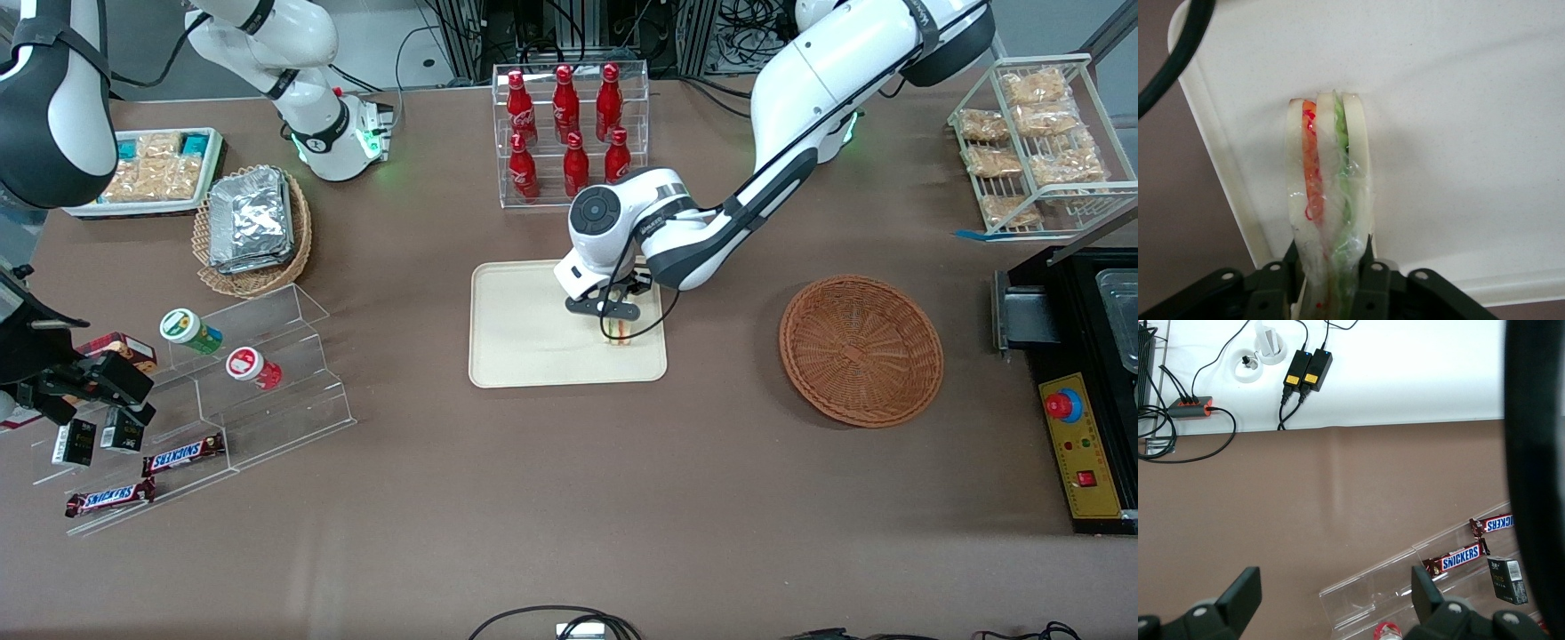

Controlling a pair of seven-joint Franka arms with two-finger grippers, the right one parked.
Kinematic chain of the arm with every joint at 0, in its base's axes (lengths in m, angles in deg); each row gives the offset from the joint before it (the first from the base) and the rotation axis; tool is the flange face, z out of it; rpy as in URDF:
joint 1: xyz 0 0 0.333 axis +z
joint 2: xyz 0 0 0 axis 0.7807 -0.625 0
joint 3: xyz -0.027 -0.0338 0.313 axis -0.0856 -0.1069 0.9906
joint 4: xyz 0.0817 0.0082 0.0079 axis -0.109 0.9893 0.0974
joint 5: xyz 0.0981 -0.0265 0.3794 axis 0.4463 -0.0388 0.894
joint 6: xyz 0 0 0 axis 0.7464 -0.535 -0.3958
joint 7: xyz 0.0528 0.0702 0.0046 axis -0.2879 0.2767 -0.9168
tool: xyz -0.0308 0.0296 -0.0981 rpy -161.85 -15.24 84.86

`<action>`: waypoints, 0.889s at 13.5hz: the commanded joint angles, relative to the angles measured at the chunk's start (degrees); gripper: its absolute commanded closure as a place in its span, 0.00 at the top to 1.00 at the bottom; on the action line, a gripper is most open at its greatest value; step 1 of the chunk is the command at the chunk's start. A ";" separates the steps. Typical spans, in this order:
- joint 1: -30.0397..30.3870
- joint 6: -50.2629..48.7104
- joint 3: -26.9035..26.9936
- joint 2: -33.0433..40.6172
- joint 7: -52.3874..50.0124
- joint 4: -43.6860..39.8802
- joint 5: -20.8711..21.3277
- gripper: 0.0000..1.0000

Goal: Place sandwich from basket to tray
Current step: 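Open the left gripper to release the sandwich on the tray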

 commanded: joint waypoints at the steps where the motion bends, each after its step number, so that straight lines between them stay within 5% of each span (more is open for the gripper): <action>1: -1.02 -0.34 0.35 -0.68 -1.52 -1.32 1.10 0.66; 5: -0.41 -0.87 0.35 -0.06 -2.49 -2.81 0.39 0.92; 12: 3.10 -8.24 0.26 0.90 -5.13 -12.30 -2.50 0.99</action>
